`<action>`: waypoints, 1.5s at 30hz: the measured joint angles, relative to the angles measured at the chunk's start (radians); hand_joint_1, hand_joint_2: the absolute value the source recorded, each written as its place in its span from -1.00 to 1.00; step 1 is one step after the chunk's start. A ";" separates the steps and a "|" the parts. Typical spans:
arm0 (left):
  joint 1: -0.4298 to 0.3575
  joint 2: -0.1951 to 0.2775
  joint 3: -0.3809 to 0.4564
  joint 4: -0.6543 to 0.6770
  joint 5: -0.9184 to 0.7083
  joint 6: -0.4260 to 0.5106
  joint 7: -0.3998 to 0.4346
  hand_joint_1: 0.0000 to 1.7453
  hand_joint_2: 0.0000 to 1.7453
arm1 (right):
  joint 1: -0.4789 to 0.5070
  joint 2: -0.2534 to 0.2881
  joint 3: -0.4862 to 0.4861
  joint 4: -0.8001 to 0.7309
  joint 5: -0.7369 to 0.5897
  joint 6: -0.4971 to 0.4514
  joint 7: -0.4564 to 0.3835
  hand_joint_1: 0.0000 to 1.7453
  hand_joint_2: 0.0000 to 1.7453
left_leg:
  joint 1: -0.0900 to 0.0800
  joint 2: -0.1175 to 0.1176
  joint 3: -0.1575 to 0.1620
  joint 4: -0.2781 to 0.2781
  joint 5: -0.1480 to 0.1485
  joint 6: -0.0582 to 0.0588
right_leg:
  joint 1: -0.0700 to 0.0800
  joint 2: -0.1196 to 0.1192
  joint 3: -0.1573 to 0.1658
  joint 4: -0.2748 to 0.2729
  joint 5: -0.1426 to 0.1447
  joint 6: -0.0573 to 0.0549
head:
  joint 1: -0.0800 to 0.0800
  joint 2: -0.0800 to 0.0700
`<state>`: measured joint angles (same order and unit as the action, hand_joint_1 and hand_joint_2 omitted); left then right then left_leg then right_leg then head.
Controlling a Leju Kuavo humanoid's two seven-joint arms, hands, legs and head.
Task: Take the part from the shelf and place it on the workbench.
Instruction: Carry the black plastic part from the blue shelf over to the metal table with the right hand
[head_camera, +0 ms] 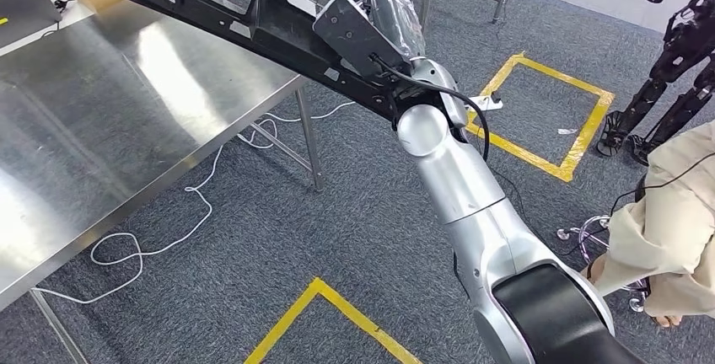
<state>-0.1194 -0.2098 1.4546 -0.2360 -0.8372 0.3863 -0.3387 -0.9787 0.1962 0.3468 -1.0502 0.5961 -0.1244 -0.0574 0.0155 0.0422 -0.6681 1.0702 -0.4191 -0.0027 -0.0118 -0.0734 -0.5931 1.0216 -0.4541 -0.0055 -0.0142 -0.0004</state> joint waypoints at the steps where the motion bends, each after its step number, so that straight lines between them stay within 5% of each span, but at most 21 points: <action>1: -0.001 0.000 0.000 0.000 0.001 0.002 0.001 -1.00 1.00 | -0.004 0.001 0.000 0.003 0.001 0.001 -0.001 1.00 1.00 | -0.003 0.009 0.018 -0.033 0.007 0.004 | 0.004 -0.006 0.002 0.000 -0.003 0.004 | 0.001 0.000; 4: -0.001 0.000 0.000 0.000 0.005 0.007 0.004 -1.00 1.00 | -0.015 0.006 0.001 0.012 0.002 0.004 -0.004 1.00 1.00 | -0.009 -0.012 0.024 -0.046 0.008 0.020 | 0.010 -0.025 0.010 -0.003 -0.009 0.019 | 0.004 0.000; 6: -0.001 0.000 0.000 0.001 0.006 0.008 0.003 -1.00 1.00 | -0.024 0.010 0.003 0.020 0.002 0.008 -0.009 1.00 1.00 | -0.006 -0.029 0.032 -0.056 0.014 0.035 | 0.010 -0.001 0.002 0.023 -0.026 0.025 | 0.005 0.000; 8: -0.002 0.000 0.000 0.001 0.007 0.008 0.002 -1.00 1.00 | -0.035 0.009 0.004 0.031 0.002 0.014 -0.014 1.00 1.00 | -0.004 -0.046 0.036 -0.062 0.019 0.045 | 0.006 0.044 -0.049 0.130 -0.074 0.019 | 0.008 0.000; 11: -0.002 0.000 0.000 0.001 0.010 0.003 -0.002 -1.00 1.00 | -0.039 0.002 0.006 0.055 -0.003 0.016 -0.026 1.00 1.00 | -0.004 -0.084 0.036 -0.061 0.018 0.050 | 0.004 0.068 -0.139 0.295 -0.121 0.017 | 0.012 0.000; 13: -0.001 0.000 0.000 0.002 0.014 0.001 -0.003 -1.00 1.00 | -0.045 0.000 0.007 0.072 -0.005 0.016 -0.036 1.00 1.00 | -0.005 -0.111 0.037 -0.060 0.018 0.049 | 0.005 0.076 -0.121 0.233 -0.080 0.029 | 0.013 0.000; 15: -0.001 0.000 0.000 0.004 0.017 0.001 -0.005 -1.00 1.00 | -0.056 0.000 0.008 0.085 -0.007 0.016 -0.043 1.00 1.00 | -0.006 -0.135 0.035 -0.056 0.017 0.045 | 0.003 0.108 -0.056 0.086 -0.018 0.036 | 0.013 0.000; 17: 0.000 0.000 0.000 0.005 0.018 -0.001 -0.007 -1.00 1.00 | -0.065 0.000 0.009 0.097 -0.008 0.016 -0.048 1.00 1.00 | -0.007 -0.154 0.029 -0.052 0.016 0.036 | 0.002 0.131 -0.018 0.006 0.013 0.031 | 0.013 0.000; 19: 0.003 0.000 0.000 0.005 0.019 -0.003 -0.009 -1.00 1.00 | -0.068 0.002 0.009 0.108 -0.009 0.015 -0.052 1.00 1.00 | -0.003 -0.170 0.025 -0.054 0.016 0.023 | 0.002 0.117 -0.013 -0.003 0.016 0.020 | 0.013 0.000; 22: 0.006 0.001 0.000 0.005 0.019 -0.005 -0.012 -1.00 1.00 | -0.074 0.006 0.010 0.121 -0.008 0.014 -0.057 1.00 1.00 | -0.003 -0.124 -0.002 0.001 -0.019 0.006 | -0.007 0.089 -0.002 -0.014 0.021 0.000 | 0.006 0.000; 24: 0.004 0.000 0.000 0.006 0.019 -0.005 -0.014 -1.00 1.00 | -0.077 0.006 0.010 0.130 -0.007 0.014 -0.058 1.00 1.00 | -0.001 -0.068 -0.063 0.123 -0.079 -0.004 | -0.005 0.070 0.002 -0.016 0.018 -0.010 | -0.001 0.000; 26: 0.004 0.000 0.000 0.006 0.019 -0.005 -0.014 -1.00 1.00 | -0.078 0.006 0.010 0.138 -0.007 0.014 -0.058 1.00 1.00 | 0.004 -0.048 -0.116 0.221 -0.108 -0.011 | -0.002 0.050 0.004 -0.016 0.015 -0.014 | -0.001 0.000; 28: 0.005 0.001 0.000 0.006 0.019 -0.005 -0.014 -1.00 1.00 | -0.078 0.006 0.011 0.145 -0.007 0.014 -0.059 1.00 1.00 | 0.007 -0.040 -0.100 0.182 -0.070 -0.013 | -0.001 0.031 0.006 -0.016 0.011 -0.013 | -0.001 0.000; 30: 0.004 0.001 0.000 0.006 0.019 -0.006 -0.015 -1.00 1.00 | -0.079 0.006 0.011 0.148 -0.007 0.014 -0.060 1.00 1.00 | 0.003 -0.009 -0.023 0.040 -0.008 -0.007 | 0.003 0.016 0.013 -0.016 0.005 -0.006 | -0.002 0.000; 32: 0.002 0.002 0.000 0.006 0.019 -0.008 -0.017 -1.00 1.00 | -0.082 0.004 0.011 0.154 -0.008 0.010 -0.062 1.00 1.00 | -0.005 0.012 0.025 -0.047 0.017 0.006 | 0.010 0.002 0.018 -0.016 -0.001 0.003 | 0.001 0.000; 35: 0.002 0.002 0.000 0.006 0.019 -0.011 -0.021 -1.00 1.00 | -0.088 0.001 0.011 0.171 -0.015 0.000 -0.067 1.00 1.00 | -0.008 -0.010 0.029 -0.060 0.018 0.026 | 0.014 -0.015 0.022 -0.017 -0.007 0.017 | 0.004 0.000; 37: 0.002 0.002 0.000 0.006 0.019 -0.012 -0.023 -1.00 1.00 | -0.097 -0.005 0.011 0.187 -0.018 -0.006 -0.070 1.00 1.00 | -0.004 -0.026 0.037 -0.071 0.025 0.040 | 0.012 0.015 0.005 0.023 -0.030 0.021 | 0.005 0.000; 39: 0.000 0.003 0.000 0.006 0.020 -0.014 -0.025 -1.00 1.00 | -0.104 -0.016 0.011 0.206 -0.022 -0.010 -0.072 1.00 1.00 | -0.002 -0.045 0.040 -0.076 0.029 0.049 | 0.007 0.055 -0.052 0.141 -0.079 0.015 | 0.008 0.000; 42: 0.000 0.004 0.000 0.006 0.021 -0.017 -0.025 -1.00 1.00 | -0.104 -0.031 0.010 0.235 -0.023 -0.012 -0.073 1.00 1.00 | -0.002 -0.083 0.040 -0.075 0.028 0.051 | 0.005 0.068 -0.133 0.280 -0.113 0.020 | 0.011 0.000; 43: 0.001 0.004 0.000 0.006 0.021 -0.017 -0.025 -1.00 1.00 | -0.104 -0.034 0.010 0.241 -0.023 -0.012 -0.073 1.00 1.00 | -0.002 -0.095 0.040 -0.074 0.028 0.051 | 0.004 0.070 -0.128 0.257 -0.095 0.027 | 0.011 0.000; 45: 0.001 0.003 0.000 0.006 0.022 -0.017 -0.024 -1.00 1.00 | -0.108 -0.035 0.010 0.251 -0.022 -0.013 -0.075 1.00 1.00 | -0.002 -0.117 0.039 -0.071 0.027 0.047 | -0.002 0.089 -0.071 0.122 -0.035 0.043 | 0.011 0.000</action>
<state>-0.1182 -0.2064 1.4546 -0.2297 -0.8154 0.3694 -0.3626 -1.0870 0.1614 0.3571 -0.7996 0.5737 -0.1375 -0.1320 0.0135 -0.0745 -0.6290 0.9994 -0.3923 0.0444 -0.0136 0.0159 -0.6645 1.1432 -0.4887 0.0372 -0.0029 -0.0004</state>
